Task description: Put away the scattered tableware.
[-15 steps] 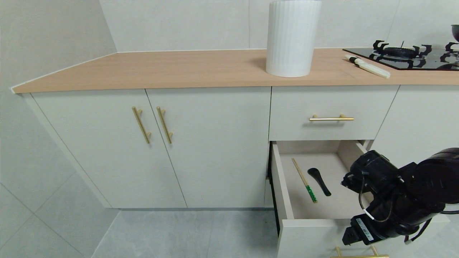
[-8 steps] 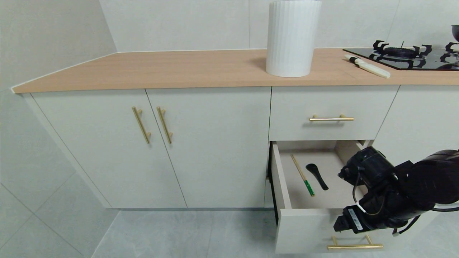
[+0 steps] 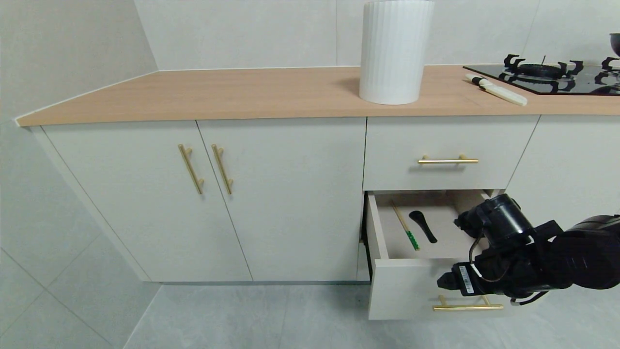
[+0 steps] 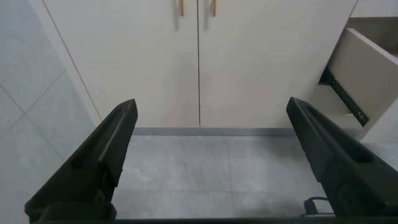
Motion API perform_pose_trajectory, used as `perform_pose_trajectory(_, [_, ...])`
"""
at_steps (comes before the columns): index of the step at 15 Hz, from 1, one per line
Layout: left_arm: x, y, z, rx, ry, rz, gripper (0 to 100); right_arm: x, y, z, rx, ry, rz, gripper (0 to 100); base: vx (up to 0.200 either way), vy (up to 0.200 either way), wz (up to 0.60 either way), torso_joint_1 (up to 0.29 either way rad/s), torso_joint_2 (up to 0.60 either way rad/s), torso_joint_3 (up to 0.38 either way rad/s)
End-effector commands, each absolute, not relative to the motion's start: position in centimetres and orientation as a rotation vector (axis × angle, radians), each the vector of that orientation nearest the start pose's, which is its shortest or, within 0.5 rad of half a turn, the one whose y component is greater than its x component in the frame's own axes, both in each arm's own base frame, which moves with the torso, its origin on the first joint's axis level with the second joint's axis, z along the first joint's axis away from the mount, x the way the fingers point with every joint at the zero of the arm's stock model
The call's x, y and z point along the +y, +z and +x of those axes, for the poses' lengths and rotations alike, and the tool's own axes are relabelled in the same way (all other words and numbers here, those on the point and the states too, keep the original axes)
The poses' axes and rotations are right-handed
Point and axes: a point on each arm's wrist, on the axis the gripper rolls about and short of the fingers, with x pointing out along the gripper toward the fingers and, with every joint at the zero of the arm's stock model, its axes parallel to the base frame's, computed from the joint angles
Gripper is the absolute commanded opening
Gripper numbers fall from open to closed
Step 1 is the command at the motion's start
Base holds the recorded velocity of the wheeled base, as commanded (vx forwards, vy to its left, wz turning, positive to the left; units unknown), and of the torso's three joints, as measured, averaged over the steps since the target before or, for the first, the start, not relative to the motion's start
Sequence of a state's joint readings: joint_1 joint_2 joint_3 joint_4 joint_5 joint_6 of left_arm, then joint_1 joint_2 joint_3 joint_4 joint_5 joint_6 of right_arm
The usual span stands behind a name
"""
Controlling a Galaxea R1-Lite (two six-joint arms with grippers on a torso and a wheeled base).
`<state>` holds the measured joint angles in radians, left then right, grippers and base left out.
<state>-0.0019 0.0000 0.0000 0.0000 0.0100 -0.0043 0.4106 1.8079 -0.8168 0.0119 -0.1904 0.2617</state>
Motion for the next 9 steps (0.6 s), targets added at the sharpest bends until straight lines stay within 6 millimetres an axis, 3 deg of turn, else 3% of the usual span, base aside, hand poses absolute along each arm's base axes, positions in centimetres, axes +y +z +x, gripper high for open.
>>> perform_pose_trajectory(1, [0.0, 7.5, -2.3, 0.0, 0.009, -0.005, 100, 11.0, 9.1, 26.4, 0.977, 0.061, -0.066, 100, 0.0, 0.0, 0.0, 0.0, 0.0, 0.0])
perform_pose_trajectory(9, [0.0, 7.5, -2.3, 0.0, 0.009, -0.005, 100, 11.3, 7.6, 27.4, 0.856, 0.042, -0.031, 100, 0.0, 0.0, 0.0, 0.0, 0.0, 0.0])
